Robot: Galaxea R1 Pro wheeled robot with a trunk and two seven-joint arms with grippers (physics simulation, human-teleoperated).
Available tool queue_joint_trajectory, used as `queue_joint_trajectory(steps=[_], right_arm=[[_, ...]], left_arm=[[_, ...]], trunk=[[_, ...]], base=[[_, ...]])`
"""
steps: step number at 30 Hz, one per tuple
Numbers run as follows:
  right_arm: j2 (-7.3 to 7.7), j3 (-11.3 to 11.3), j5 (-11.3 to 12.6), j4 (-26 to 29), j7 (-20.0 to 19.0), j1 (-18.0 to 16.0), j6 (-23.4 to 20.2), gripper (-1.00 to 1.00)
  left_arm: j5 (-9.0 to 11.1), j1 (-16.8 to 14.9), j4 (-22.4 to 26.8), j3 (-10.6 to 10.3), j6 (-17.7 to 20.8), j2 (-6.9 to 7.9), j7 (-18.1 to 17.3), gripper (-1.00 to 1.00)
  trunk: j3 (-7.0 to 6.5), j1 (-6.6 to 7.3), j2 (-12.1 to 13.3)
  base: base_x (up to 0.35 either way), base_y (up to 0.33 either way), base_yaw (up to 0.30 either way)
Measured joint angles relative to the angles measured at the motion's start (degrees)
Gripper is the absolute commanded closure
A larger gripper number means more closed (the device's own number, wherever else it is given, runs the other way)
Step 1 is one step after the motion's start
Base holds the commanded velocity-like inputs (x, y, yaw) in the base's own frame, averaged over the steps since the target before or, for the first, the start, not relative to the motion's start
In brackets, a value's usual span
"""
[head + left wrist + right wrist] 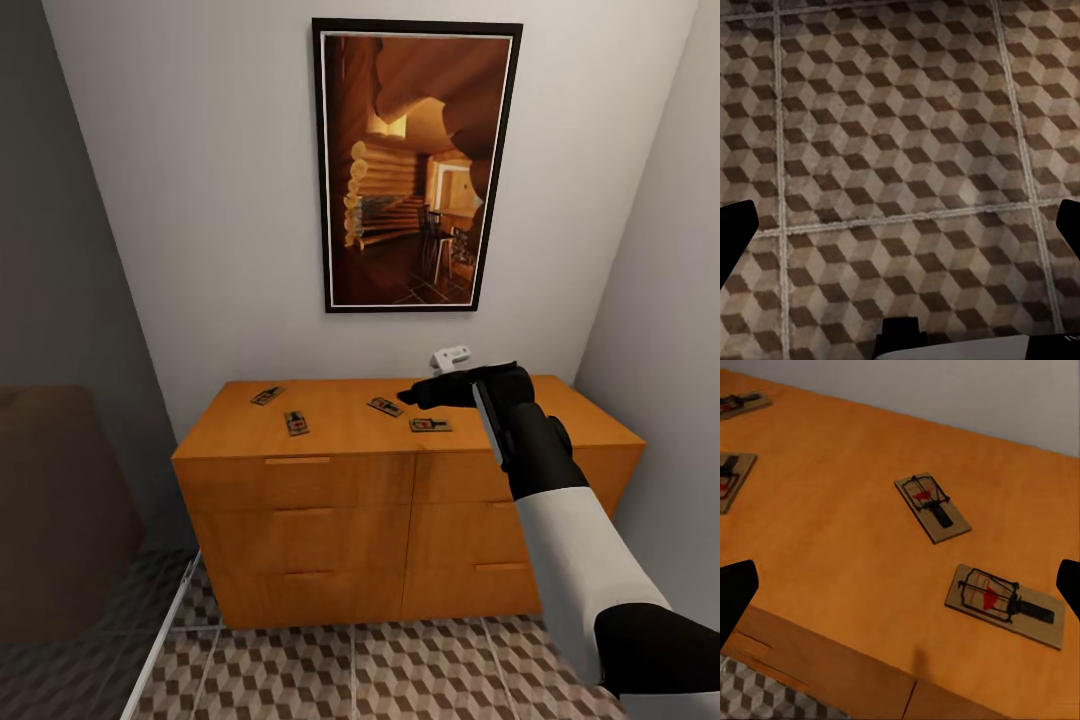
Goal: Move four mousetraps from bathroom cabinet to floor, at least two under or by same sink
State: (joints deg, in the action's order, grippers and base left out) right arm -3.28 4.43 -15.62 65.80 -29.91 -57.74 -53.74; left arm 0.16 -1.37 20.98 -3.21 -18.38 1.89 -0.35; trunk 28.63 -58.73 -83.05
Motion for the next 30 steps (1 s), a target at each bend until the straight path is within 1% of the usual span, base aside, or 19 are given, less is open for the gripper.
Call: queue_joint_trajectory(steps=[2,4,5,6,10,13,17,30], right_arm=[[0.64,-0.06,-0.06,0.04,-1.67,-0.01,0.05,-1.00],[1.08,-0.07,-0.05,0.05,-2.41,0.01,0.06,-1.00],[1.53,-0.05,-0.06,0.09,-3.17,-0.01,0.08,-1.00],[2.48,-0.08,-0.10,0.13,-4.96,-0.03,0.14,-1.00],[3.31,-0.01,-0.06,0.13,-6.80,-0.03,0.34,-1.00],[3.49,0.05,-0.04,0.09,-7.24,-0.02,0.43,-1.00],[3.57,0.16,-0.09,0.07,-7.50,0.00,0.68,-1.00],[3.60,0.24,-0.12,-0.02,-7.51,0.19,1.07,-1.00]], left_arm=[[0.01,0.00,-0.05,-0.01,0.01,-0.01,0.00,-1.00],[0.03,0.00,-0.08,-0.01,0.01,-0.01,0.00,-1.00],[0.02,0.00,-0.09,-0.02,0.02,-0.01,0.00,-1.00],[0.00,0.00,-0.16,-0.06,0.02,-0.01,0.00,-1.00],[-0.01,0.00,-0.20,-0.08,0.02,-0.03,0.00,-1.00],[-0.01,0.00,-0.21,-0.09,0.02,-0.06,0.00,-1.00],[-0.01,0.00,-0.25,-0.09,0.03,-0.07,0.02,-1.00],[-0.01,0.00,-0.29,-0.01,0.03,-0.01,0.01,-1.00]], trunk=[[0.00,0.00,0.00],[0.00,0.00,0.00],[0.00,0.00,0.00],[0.00,0.00,0.00],[0.00,0.00,0.00],[0.00,0.01,0.00],[0.00,0.02,0.00],[0.00,0.03,0.00]], base=[[0.000,0.000,0.000],[0.000,0.000,0.000],[0.000,0.000,0.000],[0.000,0.000,0.000],[0.000,0.000,0.000],[0.062,0.000,0.000],[0.186,0.004,0.000],[0.278,0.073,0.000]])
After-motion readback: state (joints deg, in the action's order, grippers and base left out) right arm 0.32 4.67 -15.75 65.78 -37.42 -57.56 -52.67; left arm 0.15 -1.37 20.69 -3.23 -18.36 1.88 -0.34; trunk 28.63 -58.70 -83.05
